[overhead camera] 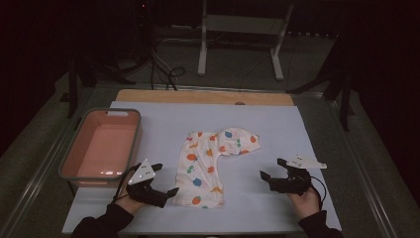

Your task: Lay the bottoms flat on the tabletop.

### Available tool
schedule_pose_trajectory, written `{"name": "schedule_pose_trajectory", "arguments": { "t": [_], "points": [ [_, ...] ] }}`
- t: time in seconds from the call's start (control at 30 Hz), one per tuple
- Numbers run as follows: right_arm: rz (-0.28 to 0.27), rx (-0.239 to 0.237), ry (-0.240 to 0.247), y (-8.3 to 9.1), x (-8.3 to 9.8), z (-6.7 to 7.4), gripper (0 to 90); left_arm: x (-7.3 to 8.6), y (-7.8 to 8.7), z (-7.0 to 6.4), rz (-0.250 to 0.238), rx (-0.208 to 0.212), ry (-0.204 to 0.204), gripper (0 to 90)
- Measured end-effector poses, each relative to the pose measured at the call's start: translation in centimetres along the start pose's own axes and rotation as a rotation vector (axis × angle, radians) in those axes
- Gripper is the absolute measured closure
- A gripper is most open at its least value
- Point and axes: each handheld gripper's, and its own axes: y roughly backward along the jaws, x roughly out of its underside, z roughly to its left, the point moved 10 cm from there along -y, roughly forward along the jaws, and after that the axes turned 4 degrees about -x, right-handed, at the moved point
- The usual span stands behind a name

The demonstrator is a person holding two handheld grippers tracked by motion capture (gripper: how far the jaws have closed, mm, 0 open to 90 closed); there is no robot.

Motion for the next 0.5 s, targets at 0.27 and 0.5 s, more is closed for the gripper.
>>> {"name": "schedule_pose_trajectory", "arguments": {
  "t": [0.27, 0.5],
  "points": [
    [-0.021, 0.009, 0.007, -1.7, -0.9, -2.1, 13.5, 0.1, -0.2, 0.1, -0.005, -0.022, -0.003, 0.6],
    [0.011, 0.014, -0.013, -3.6, -1.7, -3.9, 13.5, 0.4, -0.3, 0.0, 0.012, -0.017, -0.017, 0.6]
  ]
}}
